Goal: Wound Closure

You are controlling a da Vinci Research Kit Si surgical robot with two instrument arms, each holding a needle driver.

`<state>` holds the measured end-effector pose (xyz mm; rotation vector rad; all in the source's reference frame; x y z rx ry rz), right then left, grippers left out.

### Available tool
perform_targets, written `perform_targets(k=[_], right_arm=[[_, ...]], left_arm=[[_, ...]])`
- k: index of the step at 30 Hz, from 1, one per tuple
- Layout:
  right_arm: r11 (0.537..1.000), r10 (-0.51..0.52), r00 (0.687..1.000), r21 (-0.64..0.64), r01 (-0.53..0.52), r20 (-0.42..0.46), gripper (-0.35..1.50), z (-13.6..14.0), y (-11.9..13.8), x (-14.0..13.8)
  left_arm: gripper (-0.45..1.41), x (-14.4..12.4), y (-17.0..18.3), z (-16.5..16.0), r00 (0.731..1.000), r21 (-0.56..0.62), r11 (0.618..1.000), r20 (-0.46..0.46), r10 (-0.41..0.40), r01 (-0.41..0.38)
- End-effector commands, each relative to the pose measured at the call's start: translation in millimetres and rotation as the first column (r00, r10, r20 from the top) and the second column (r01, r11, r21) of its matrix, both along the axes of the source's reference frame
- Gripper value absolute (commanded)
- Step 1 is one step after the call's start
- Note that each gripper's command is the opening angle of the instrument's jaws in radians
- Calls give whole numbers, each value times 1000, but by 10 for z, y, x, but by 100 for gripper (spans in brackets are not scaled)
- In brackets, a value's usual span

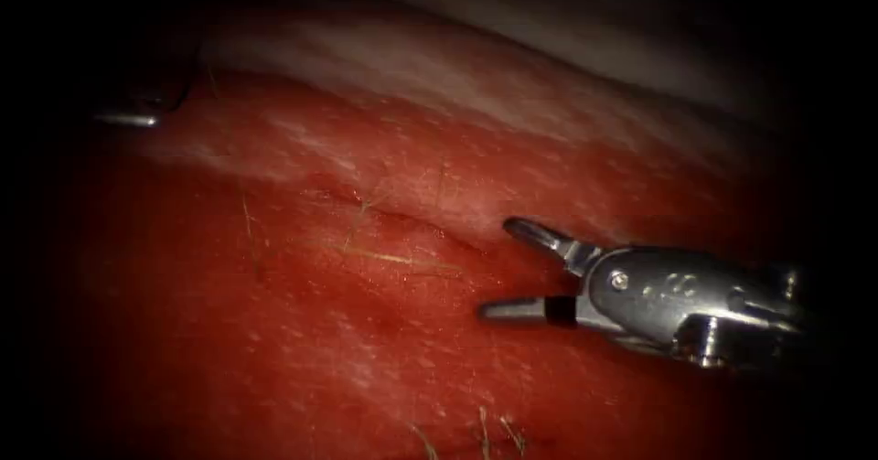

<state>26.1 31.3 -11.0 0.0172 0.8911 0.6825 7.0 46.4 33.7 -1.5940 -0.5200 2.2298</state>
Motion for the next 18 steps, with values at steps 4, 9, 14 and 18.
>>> perform_targets(k=[4, 9, 14, 18], right_arm=[[1000, 11, 998, -22, -10, 66, 123, 22, 36, 9], [985, 146, 989, 98, -143, -25, 108, 53, 76, 13], [973, 160, 984, 180, -143, -84, 84, 82, 80, 27], [973, 144, 985, 194, -123, -95, 74, 91, 75, 45]], left_arm=[[-35, -5, -4, 6, 1000, 4, 1000, 9, 8, -8], [-35, -9, -7, 5, 1000, 7, 1000, 16, 14, -14], [-35, -10, -7, 4, 1000, 8, 1000, 18, 16, -16], [-35, -10, -7, 4, 1000, 8, 1000, 18, 16, -16]])
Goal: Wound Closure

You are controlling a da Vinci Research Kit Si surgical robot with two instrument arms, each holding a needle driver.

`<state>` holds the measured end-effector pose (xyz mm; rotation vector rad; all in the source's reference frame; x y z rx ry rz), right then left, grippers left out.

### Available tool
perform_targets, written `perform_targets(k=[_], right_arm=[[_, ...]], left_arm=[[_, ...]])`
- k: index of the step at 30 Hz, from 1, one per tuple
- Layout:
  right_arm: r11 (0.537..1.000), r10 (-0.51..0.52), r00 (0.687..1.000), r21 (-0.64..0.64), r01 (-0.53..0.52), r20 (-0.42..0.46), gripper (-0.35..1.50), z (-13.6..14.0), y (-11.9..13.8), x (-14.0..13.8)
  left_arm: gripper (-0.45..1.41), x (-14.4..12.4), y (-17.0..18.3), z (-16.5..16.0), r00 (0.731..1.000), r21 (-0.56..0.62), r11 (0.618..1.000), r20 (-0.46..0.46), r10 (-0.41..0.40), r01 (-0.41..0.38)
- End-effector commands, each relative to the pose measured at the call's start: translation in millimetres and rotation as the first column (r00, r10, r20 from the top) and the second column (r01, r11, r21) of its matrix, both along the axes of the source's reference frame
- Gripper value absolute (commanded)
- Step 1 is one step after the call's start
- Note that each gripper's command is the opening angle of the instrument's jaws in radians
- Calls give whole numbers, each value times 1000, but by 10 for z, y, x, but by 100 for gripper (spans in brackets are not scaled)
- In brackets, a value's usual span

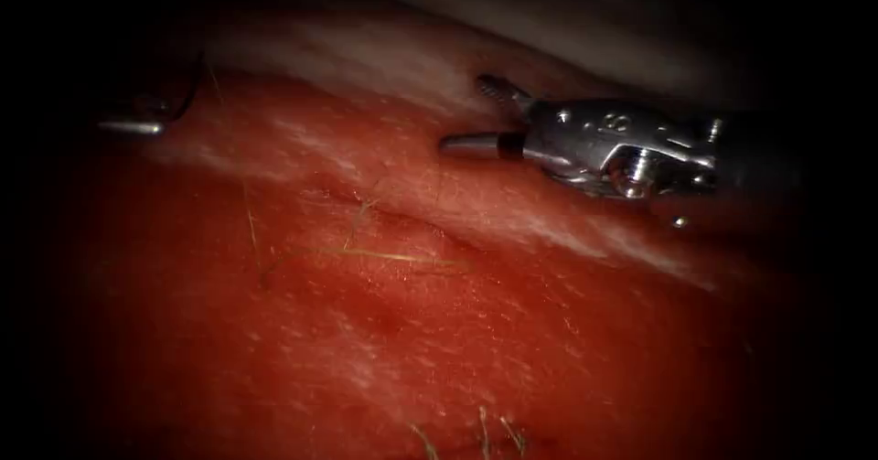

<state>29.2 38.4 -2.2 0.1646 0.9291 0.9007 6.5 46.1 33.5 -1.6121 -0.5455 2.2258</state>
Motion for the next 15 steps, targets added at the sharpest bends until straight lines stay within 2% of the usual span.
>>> perform_targets(k=[1, 7, 8, 9, 10, 12, 15], right_arm=[[1000, -6, 1000, 4, 6, -10, 73, 4, 3, 20], [1000, -30, 999, 7, 30, -17, 56, 10, -3, 40], [1000, -29, 999, 1, 29, -15, 36, 17, -4, 41], [999, -33, 999, -2, 32, -18, 6, 20, -4, 40], [999, -40, 999, -6, 40, -25, -35, 25, -5, 37], [999, -48, 998, -18, 48, -26, -35, 39, -10, 33], [999, -36, 999, -7, 36, -32, -35, 44, -13, 31]], left_arm=[[-35, -5, -4, 6, 1000, 1, 1000, 1, 0, 0], [-35, -5, -4, 6, 1000, 2, 1000, 3, 2, -2], [-35, -6, -4, 6, 1000, 2, 1000, 3, 2, -2], [-35, -6, -5, 6, 1000, 2, 1000, 3, 2, -2], [-35, -6, -5, 6, 1000, 2, 1000, 2, 1, -1], [-35, -8, -5, 6, 1000, 3, 1000, 4, 3, -3], [-35, -8, -6, 6, 1000, 3, 1000, 5, 5, -5]])
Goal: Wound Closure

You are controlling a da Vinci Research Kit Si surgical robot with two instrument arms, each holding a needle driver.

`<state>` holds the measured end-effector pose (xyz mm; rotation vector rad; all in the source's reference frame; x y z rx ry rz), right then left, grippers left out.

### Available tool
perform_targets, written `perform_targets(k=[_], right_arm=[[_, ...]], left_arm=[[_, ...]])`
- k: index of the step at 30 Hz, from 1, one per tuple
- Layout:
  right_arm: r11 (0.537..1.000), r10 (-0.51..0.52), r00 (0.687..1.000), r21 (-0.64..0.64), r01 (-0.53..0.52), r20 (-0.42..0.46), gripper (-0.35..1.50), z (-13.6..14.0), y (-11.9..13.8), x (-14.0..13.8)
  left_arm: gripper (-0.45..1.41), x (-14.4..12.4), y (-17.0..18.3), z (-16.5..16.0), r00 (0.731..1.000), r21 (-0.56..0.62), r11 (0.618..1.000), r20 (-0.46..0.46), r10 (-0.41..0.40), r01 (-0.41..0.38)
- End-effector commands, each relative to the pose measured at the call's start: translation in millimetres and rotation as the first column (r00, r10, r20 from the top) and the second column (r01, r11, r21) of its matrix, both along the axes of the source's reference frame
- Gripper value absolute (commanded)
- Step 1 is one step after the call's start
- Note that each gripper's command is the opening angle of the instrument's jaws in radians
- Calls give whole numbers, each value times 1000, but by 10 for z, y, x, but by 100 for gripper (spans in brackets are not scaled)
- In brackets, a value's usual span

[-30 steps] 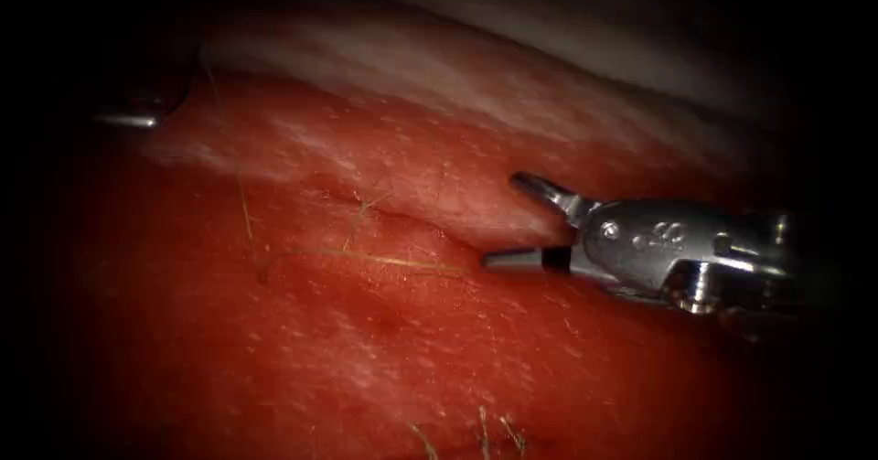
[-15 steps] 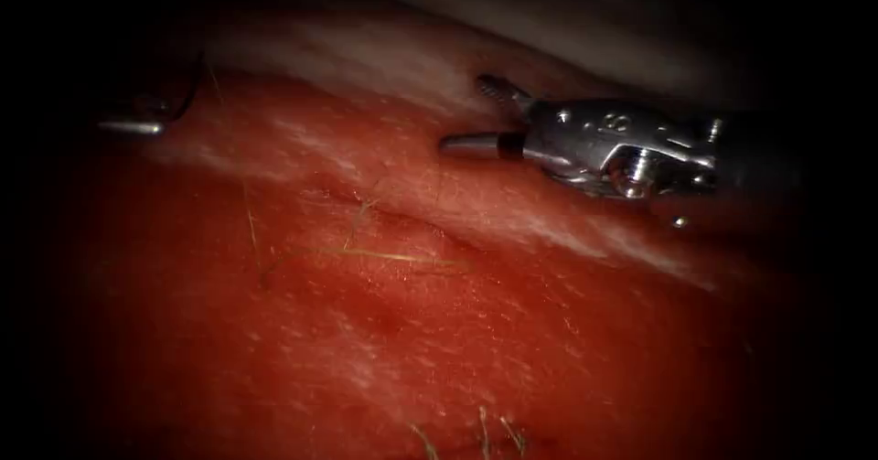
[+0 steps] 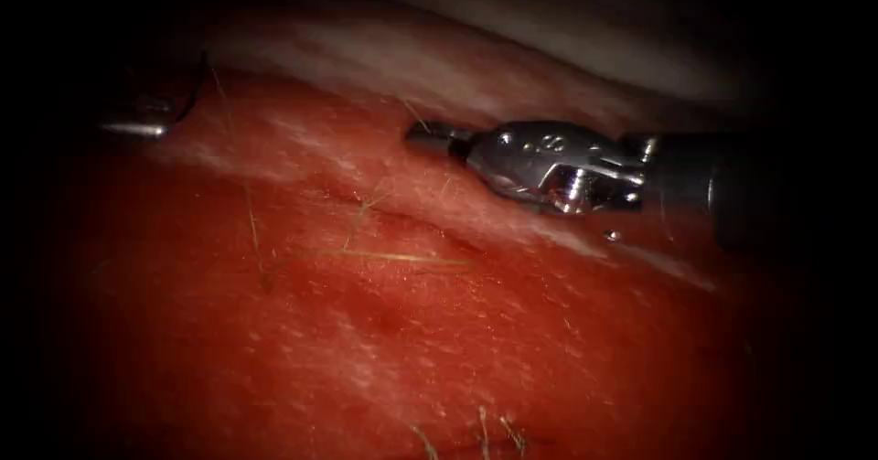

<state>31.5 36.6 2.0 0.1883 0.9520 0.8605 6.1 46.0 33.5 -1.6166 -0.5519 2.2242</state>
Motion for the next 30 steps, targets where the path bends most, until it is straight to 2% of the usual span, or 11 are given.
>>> perform_targets(k=[1, 5, 11, 26, 30], right_arm=[[1000, 5, 1000, 3, -5, -2, -35, 0, 5, 8], [1000, 22, 1000, 8, -22, 9, -35, -13, 11, 6], [987, 157, 987, -15, -157, -26, -35, -44, 30, -9], [978, 208, 977, -18, -209, -48, -35, -73, 43, -16], [978, 208, 977, -18, -210, -47, -35, -73, 44, -17]], left_arm=[[-35, -5, -4, 6, 1000, 1, 1000, 1, 1, -1], [-35, -6, -5, 6, 1000, 1, 1000, 1, 1, -1], [-35, -6, -5, 6, 1000, 1, 1000, 3, 3, -3], [-35, -7, -9, 7, 1000, 3, 1000, 6, 20, -20], [-35, -8, -11, 8, 999, 3, 999, 4, 32, -32]])
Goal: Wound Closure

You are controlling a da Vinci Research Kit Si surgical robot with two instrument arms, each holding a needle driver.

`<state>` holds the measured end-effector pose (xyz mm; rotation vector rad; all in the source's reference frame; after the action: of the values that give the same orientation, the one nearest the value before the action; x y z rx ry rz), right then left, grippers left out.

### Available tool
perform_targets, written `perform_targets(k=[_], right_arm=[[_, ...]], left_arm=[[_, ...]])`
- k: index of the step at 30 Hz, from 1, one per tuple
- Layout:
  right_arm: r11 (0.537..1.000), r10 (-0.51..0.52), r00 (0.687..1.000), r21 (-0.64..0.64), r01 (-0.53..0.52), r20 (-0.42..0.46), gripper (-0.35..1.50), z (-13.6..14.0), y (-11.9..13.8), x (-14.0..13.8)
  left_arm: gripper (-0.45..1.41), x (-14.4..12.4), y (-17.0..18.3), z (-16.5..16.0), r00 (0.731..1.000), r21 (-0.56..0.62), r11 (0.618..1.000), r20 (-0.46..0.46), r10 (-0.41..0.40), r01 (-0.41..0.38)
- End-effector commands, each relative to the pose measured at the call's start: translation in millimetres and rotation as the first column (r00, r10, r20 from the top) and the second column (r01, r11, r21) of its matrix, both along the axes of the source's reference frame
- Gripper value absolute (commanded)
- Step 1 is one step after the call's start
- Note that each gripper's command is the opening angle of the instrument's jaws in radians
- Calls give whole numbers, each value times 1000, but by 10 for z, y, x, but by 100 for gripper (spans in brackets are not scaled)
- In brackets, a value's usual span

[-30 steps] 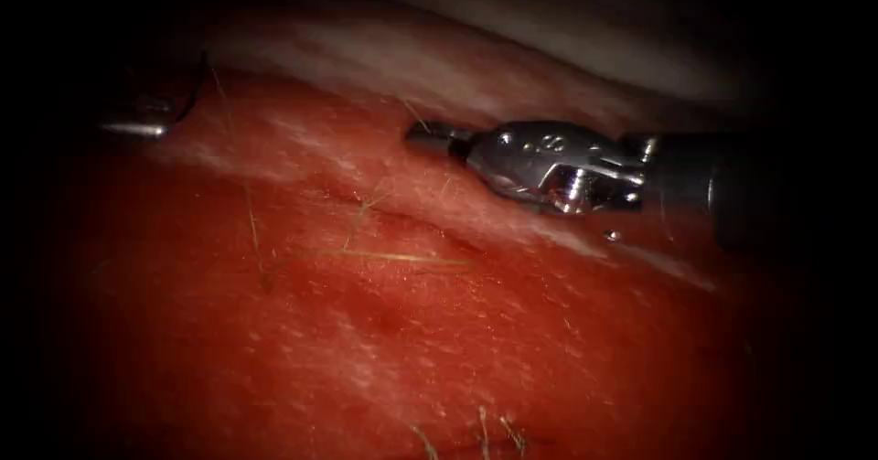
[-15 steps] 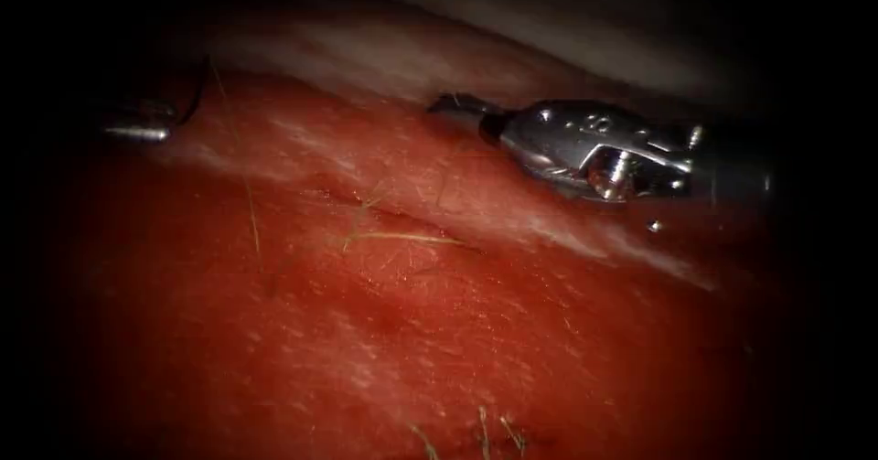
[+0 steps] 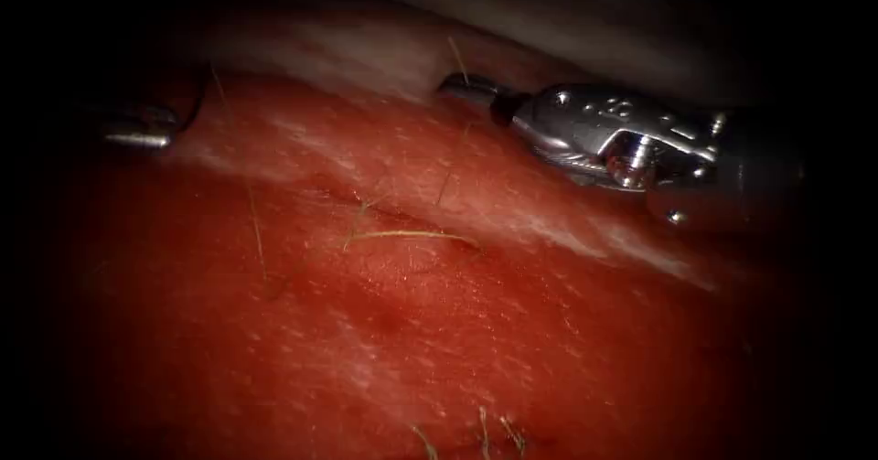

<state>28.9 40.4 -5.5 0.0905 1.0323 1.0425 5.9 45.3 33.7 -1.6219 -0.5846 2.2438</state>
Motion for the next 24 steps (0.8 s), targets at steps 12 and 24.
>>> perform_targets(k=[12, 24], right_arm=[[995, 68, 997, -73, -66, 32, 101, 4, 14, -6], [995, 69, 996, -82, -65, 48, 110, -1, 3, -21]], left_arm=[[79, 13, 12, 31, 974, 137, 973, -157, -166, 187], [79, 46, 21, -5, 959, 172, 974, -269, -95, 145]])
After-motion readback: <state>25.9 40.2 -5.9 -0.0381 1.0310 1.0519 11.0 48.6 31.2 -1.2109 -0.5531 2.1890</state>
